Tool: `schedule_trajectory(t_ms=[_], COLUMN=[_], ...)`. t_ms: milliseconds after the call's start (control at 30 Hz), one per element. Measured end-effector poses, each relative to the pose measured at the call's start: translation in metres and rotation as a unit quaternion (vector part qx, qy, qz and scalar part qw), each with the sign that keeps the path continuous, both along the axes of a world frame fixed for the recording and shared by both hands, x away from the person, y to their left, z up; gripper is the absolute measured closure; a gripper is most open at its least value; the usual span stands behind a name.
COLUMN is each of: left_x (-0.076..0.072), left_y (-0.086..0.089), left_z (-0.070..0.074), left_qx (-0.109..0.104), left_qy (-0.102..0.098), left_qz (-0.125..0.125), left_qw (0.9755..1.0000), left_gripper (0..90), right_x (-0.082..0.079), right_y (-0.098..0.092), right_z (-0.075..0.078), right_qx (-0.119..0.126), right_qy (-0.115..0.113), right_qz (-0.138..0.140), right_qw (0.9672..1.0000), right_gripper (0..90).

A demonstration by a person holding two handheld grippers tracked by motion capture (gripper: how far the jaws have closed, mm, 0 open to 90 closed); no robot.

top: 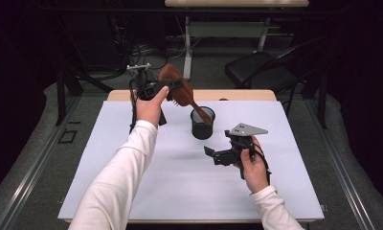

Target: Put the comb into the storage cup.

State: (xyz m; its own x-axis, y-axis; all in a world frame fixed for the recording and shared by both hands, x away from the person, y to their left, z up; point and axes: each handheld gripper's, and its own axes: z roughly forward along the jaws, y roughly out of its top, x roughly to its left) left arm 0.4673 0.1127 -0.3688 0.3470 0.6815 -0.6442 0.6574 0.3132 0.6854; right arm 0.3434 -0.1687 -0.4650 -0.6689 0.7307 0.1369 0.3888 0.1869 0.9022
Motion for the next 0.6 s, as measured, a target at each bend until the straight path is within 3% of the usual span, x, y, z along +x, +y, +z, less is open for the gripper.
schedule_trajectory(t_ms=[600], left_x=[0.0065], left_y=[0.0084], left_z=[0.0009], left_qx=[0.004], left_qy=[-0.004], left_qz=[0.035], left_qw=[0.9994], left_gripper=[47.4], right_x=[-0.0004], right_y=[-0.0007], right_z=[0.0010], right_qx=[0.010], right_qy=[0.001], right_qz=[0.003], right_qw=[0.9999], right_gripper=[0.0])
